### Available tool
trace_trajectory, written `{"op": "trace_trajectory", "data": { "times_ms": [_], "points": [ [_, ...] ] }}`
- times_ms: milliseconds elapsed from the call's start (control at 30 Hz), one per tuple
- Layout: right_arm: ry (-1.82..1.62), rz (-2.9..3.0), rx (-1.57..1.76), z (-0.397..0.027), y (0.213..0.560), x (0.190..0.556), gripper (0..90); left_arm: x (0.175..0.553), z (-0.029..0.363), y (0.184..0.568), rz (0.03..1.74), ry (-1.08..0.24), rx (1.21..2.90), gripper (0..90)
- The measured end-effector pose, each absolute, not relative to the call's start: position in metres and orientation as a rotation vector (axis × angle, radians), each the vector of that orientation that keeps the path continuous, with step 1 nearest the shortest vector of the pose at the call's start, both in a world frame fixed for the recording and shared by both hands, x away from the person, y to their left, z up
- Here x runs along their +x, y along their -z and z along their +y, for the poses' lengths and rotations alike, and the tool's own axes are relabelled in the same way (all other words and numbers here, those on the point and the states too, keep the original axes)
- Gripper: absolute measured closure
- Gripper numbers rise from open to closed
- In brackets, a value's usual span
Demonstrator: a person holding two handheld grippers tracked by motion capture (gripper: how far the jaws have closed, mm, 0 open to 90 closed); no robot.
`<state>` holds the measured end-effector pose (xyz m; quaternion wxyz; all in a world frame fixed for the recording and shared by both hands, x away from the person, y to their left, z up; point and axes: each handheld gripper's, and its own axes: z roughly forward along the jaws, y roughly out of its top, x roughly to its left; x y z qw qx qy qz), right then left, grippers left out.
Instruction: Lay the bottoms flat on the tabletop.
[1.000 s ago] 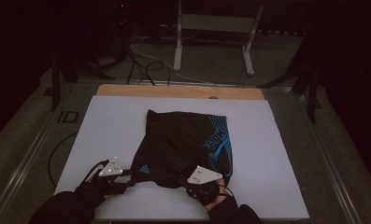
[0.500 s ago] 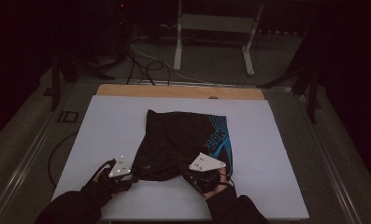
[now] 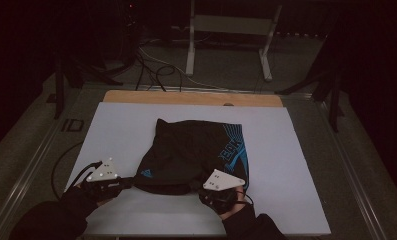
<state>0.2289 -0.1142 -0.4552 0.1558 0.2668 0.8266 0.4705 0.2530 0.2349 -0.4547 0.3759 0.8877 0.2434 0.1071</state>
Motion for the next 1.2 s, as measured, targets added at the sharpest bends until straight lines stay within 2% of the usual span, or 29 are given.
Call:
{"op": "trace_trajectory", "data": {
  "times_ms": [367, 633, 667, 700, 733, 800, 833, 867, 933, 967, 1033, 1200],
  "points": [
    [-1.334, 2.508, 0.795, -0.104, 0.484, 0.207, 85.9, 0.260, 0.249, 0.494, 0.692, -0.174, 2.291, 85.1],
    [-1.354, 2.509, 0.787, -0.106, 0.488, 0.204, 83.3, 0.260, 0.250, 0.500, 0.667, -0.136, 2.288, 83.1],
    [-1.406, 2.468, 0.775, -0.113, 0.481, 0.207, 62.5, 0.259, 0.254, 0.498, 0.675, -0.144, 2.244, 61.2],
    [-1.406, 2.468, 0.775, -0.113, 0.481, 0.207, 62.5, 0.259, 0.254, 0.498, 0.675, -0.144, 2.244, 54.4],
    [-1.449, 2.408, 0.798, -0.121, 0.474, 0.211, 51.5, 0.259, 0.257, 0.495, 0.689, -0.149, 2.199, 46.7],
    [-1.454, 2.375, 0.806, -0.125, 0.471, 0.213, 49.0, 0.259, 0.257, 0.494, 0.691, -0.145, 2.185, 36.5],
    [-1.472, 2.341, 0.820, -0.134, 0.466, 0.219, 37.5, 0.258, 0.257, 0.491, 0.692, -0.144, 2.157, 30.8],
    [-1.472, 2.341, 0.820, -0.134, 0.466, 0.219, 37.5, 0.258, 0.257, 0.491, 0.692, -0.144, 2.157, 25.7],
    [-1.504, 2.308, 0.826, -0.149, 0.462, 0.227, 22.2, 0.258, 0.254, 0.486, 0.679, -0.140, 2.143, 20.0],
    [-1.504, 2.308, 0.826, -0.149, 0.462, 0.227, 22.2, 0.258, 0.254, 0.486, 0.679, -0.140, 2.143, 17.8],
    [-1.538, 2.260, 0.850, -0.162, 0.459, 0.234, 14.9, 0.259, 0.251, 0.482, 0.670, -0.139, 2.116, 15.2],
    [-1.528, 2.214, 0.868, -0.179, 0.456, 0.241, 13.8, 0.261, 0.249, 0.475, 0.670, -0.127, 2.065, 5.3]
  ]
}}
